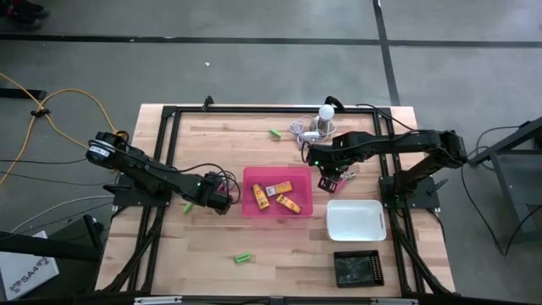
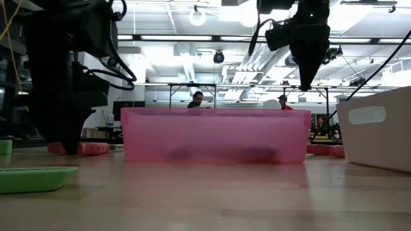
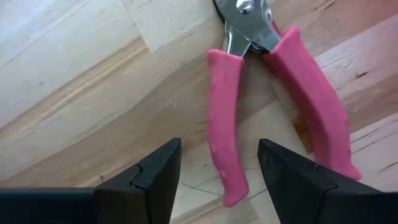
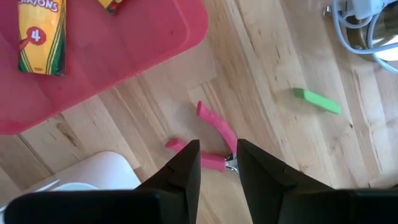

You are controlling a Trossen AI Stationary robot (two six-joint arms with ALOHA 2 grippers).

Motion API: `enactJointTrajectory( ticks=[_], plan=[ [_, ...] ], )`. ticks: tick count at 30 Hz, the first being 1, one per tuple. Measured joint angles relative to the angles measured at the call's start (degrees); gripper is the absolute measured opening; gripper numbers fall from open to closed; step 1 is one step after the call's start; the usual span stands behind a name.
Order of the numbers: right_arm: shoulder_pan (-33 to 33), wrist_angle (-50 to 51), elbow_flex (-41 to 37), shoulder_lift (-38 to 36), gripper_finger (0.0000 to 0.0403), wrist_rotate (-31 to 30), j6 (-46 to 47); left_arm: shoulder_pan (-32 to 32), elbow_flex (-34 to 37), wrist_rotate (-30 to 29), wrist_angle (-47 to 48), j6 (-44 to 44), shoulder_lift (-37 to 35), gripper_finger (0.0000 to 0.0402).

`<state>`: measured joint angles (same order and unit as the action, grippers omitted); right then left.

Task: Pick & Place School Supplies
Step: Put the pink hole puncher into the white bin

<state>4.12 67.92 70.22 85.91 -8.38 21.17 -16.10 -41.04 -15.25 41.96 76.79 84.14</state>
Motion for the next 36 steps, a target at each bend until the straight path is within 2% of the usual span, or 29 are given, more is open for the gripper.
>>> enactJointTrajectory(
  ticks=[17, 27, 36],
  plan=[
    [0.00, -0.02, 0.00, 0.00, 0.0093, 0.04, 0.01, 0.00, 0.04, 0.38, -0.23, -0.22, -0.09, 0.0089],
    [0.00, -0.02, 0.00, 0.00, 0.0093, 0.94, 0.00, 0.02, 0.07, 0.31, -0.14, 1.13, -0.15, 0.0052],
    [0.00, -0.03, 0.00, 0.00, 0.0093, 0.95, 0.20, 0.70, 0.07, 0.26, 0.06, 2.55, -0.17, 0.0047]
  ],
)
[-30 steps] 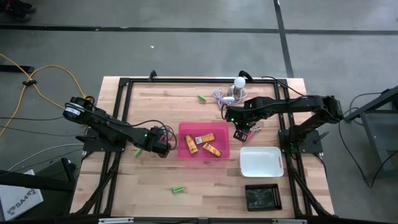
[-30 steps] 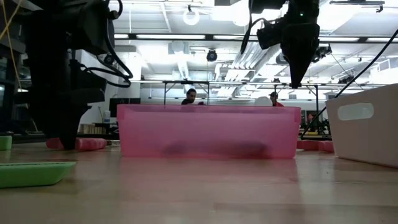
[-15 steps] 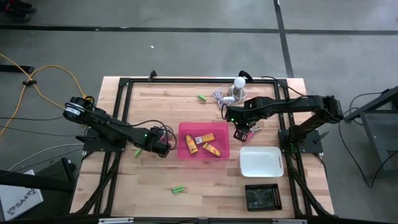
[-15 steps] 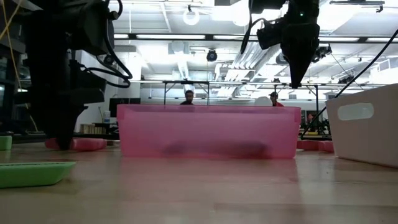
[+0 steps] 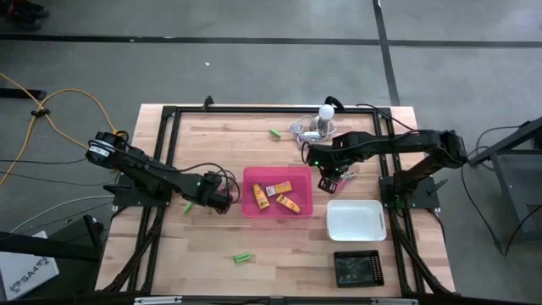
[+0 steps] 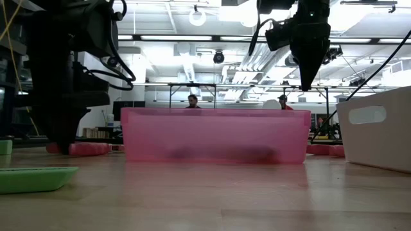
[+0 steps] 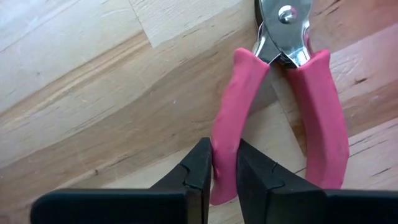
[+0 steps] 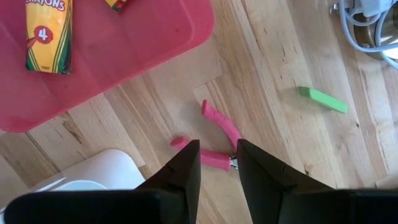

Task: Pick & Place School Supplies
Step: Put the pink hole puncher into the white bin

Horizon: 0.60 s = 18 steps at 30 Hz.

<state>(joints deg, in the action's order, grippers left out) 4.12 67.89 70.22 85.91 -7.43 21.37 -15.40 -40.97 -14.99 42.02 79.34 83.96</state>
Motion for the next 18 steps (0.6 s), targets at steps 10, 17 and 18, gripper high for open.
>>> enactJointTrajectory(
  ticks=[10, 17, 18],
  plan=[
    [0.00, -0.05, 0.00, 0.01, 0.0093, 0.14, 0.01, 2.56, -0.15, -2.25, 1.38, -1.83, -0.17, 0.0046],
    [0.00, -1.56, 0.00, 0.02, 0.0093, 0.16, -0.07, 5.05, -0.15, -4.52, 3.48, -4.04, -4.96, 0.0046],
    [0.00, -1.87, 0.00, 0.02, 0.0093, 0.13, -0.17, 5.42, -0.15, -4.97, 3.34, -4.66, -6.20, 0.0046]
  ],
)
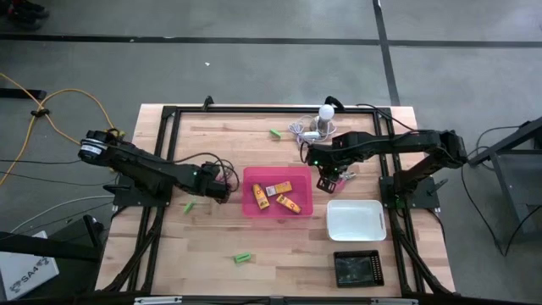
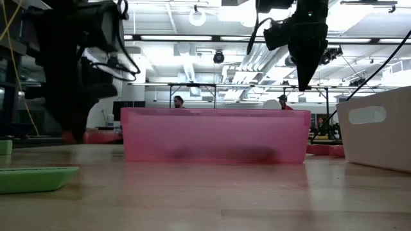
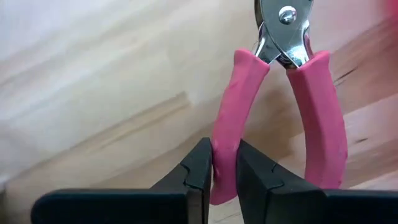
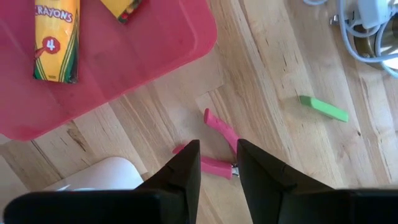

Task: Pick & Place School Supplies
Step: Put the pink hole puncher into the white bin

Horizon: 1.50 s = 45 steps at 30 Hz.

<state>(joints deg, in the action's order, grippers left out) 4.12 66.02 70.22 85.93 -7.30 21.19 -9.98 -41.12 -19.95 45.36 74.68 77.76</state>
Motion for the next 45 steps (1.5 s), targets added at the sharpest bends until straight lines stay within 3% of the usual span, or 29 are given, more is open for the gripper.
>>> enactJointTrajectory(
  ticks=[9, 16, 20, 33, 40, 45],
  plan=[
    [0.00, -4.41, 0.00, -0.01, 0.0093, -0.22, -1.99, 1.36, -0.11, -6.66, -0.50, -5.60, -12.52, 0.0046],
    [0.00, -15.71, 0.00, 0.01, 0.0094, -0.09, -5.68, 1.01, -0.11, -13.21, -5.86, -11.90, -20.26, 0.0045],
    [0.00, -24.35, 0.00, 0.00, 0.0094, 2.39, -7.77, -0.57, -0.11, -16.11, -13.44, -18.93, -21.10, 0.0045],
    [-0.22, -48.96, 0.02, 0.01, 0.0094, 19.57, -9.12, -9.01, -0.11, -27.11, -38.45, -42.82, -20.64, 0.0045],
    [-1.87, -60.87, 0.02, 0.01, 0.0094, 22.77, -10.11, -13.37, -0.11, -30.09, -52.46, -57.87, -20.64, 0.0045],
    [-3.49, -67.69, 0.02, 0.01, 0.0094, 22.74, -12.47, -14.14, -0.11, -30.11, -59.18, -63.74, -20.64, 0.0045]
  ],
)
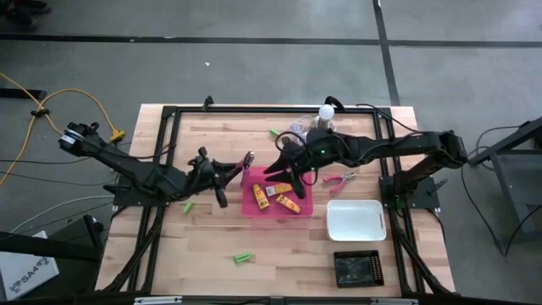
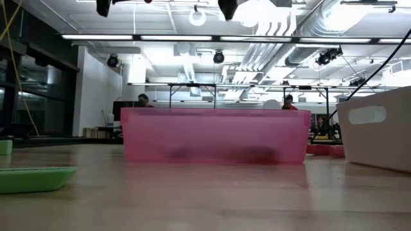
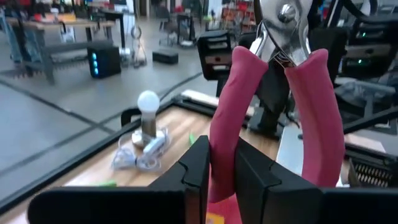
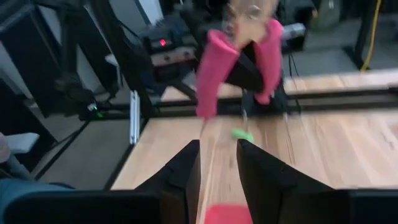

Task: Pick & Place School Supplies
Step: Put the pink hole puncher into the white bin

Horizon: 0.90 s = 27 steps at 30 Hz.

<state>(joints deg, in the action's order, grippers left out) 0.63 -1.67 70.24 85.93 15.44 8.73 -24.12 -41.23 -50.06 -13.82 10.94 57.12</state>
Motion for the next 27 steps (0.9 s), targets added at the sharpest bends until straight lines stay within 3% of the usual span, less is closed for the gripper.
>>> enactJointTrajectory(
  ticks=[7, 19, 27],
  plan=[
    [-2.18, -5.78, 0.00, 0.00, 0.0094, -2.26, -3.48, 0.80, -0.01, 0.44, -7.07, -3.68, 2.21, 0.0045],
    [-3.26, -5.83, 0.00, 0.00, 0.0094, -5.46, -4.48, 1.84, -0.04, 0.79, -19.72, -10.03, 9.34, 0.0045],
    [-3.26, -5.75, 0.00, 0.00, 0.0094, -4.79, -4.48, 1.84, -0.04, 2.59, -21.18, -10.58, 9.92, 0.0045]
  ],
)
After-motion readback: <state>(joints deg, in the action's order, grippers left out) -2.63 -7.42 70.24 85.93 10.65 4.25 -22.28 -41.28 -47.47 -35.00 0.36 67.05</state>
